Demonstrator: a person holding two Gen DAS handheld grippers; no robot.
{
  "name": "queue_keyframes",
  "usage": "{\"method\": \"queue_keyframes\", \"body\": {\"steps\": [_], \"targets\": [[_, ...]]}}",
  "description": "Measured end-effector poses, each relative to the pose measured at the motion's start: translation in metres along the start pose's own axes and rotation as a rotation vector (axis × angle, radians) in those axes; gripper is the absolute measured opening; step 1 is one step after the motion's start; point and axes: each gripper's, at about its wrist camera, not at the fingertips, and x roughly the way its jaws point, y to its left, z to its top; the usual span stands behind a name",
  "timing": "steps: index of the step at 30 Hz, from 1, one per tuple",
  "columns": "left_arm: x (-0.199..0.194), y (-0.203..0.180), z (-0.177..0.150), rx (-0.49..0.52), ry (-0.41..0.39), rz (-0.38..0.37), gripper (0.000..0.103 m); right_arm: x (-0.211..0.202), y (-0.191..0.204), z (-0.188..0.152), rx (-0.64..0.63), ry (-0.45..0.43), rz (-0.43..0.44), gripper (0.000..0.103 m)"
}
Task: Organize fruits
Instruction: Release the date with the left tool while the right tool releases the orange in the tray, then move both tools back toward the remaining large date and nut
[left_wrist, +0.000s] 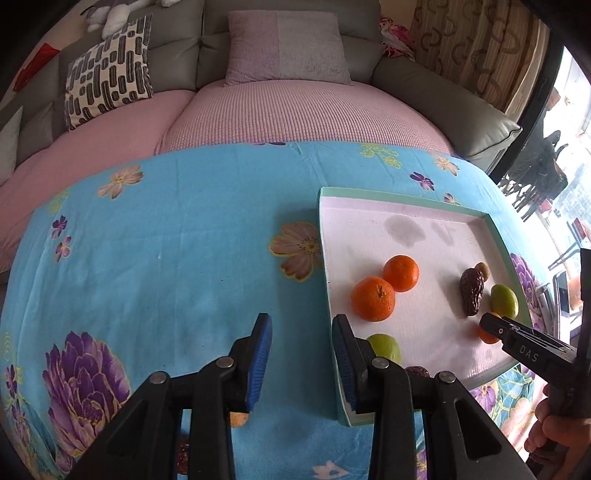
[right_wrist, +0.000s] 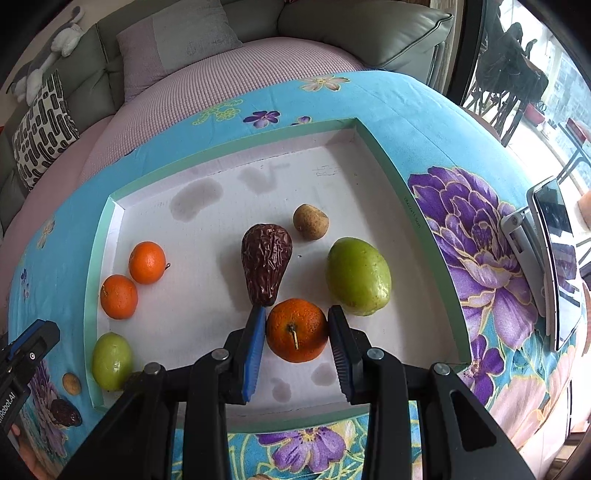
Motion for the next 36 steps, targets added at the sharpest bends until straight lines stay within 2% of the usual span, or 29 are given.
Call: {"method": "queue_keyframes", "body": {"steps": [7, 8, 9, 11, 13, 18, 20, 22, 26, 28, 32, 33, 34, 36], "targets": [[0.005, 0.039, -0.007, -0.102, 0.029, 0.072, 0.038, 0.004, 0.001, -0.002, -0.005, 0.010, -0.011, 0.036], [0.007, 0.043, -0.008, -0.112, 0.037, 0.089, 0.042, 0.004, 0.001, -0.003, -0.005, 0.009, -0.012, 0.036], [0.007, 0.046, -0.011, -0.120, 0.043, 0.108, 0.054, 0.004, 0.001, -0.003, -0.003, 0.008, -0.014, 0.036], [0.008, 0.052, -0.015, -0.130, 0.047, 0.141, 0.069, 0.003, 0.003, -0.004, -0.006, 0.006, -0.020, 0.036], [0.007, 0.056, -0.019, -0.137, 0.047, 0.157, 0.070, 0.003, 0.004, -0.005, -0.010, 0.003, -0.025, 0.037], [0.002, 0.063, -0.028, -0.137, 0.036, 0.193, 0.086, 0.003, 0.005, -0.007, -0.006, -0.004, -0.030, 0.037], [-0.001, 0.065, -0.030, -0.139, 0.026, 0.208, 0.093, 0.004, 0.006, -0.009, -0.006, 0.000, -0.020, 0.044], [-0.005, 0.068, -0.033, -0.143, 0.014, 0.224, 0.100, 0.007, 0.007, -0.012, -0.008, 0.010, -0.010, 0.066], [-0.013, 0.075, -0.038, -0.157, -0.004, 0.239, 0.102, 0.008, 0.013, -0.016, -0.031, 0.014, -0.019, 0.069], [-0.015, 0.079, -0.041, -0.162, -0.010, 0.250, 0.103, 0.008, 0.016, -0.018, -0.043, 0.011, -0.021, 0.081], [-0.021, 0.083, -0.048, -0.166, -0.020, 0.261, 0.103, 0.006, 0.024, -0.022, -0.068, 0.003, -0.022, 0.082], [-0.022, 0.084, -0.049, -0.169, -0.022, 0.262, 0.103, 0.006, 0.026, -0.024, -0.074, 0.000, -0.021, 0.084], [-0.023, 0.085, -0.051, -0.172, -0.024, 0.263, 0.103, 0.007, 0.028, -0.025, -0.081, -0.002, -0.020, 0.092], [-0.025, 0.087, -0.054, -0.178, -0.029, 0.266, 0.103, 0.006, 0.033, -0.027, -0.095, -0.008, -0.019, 0.093]]}}
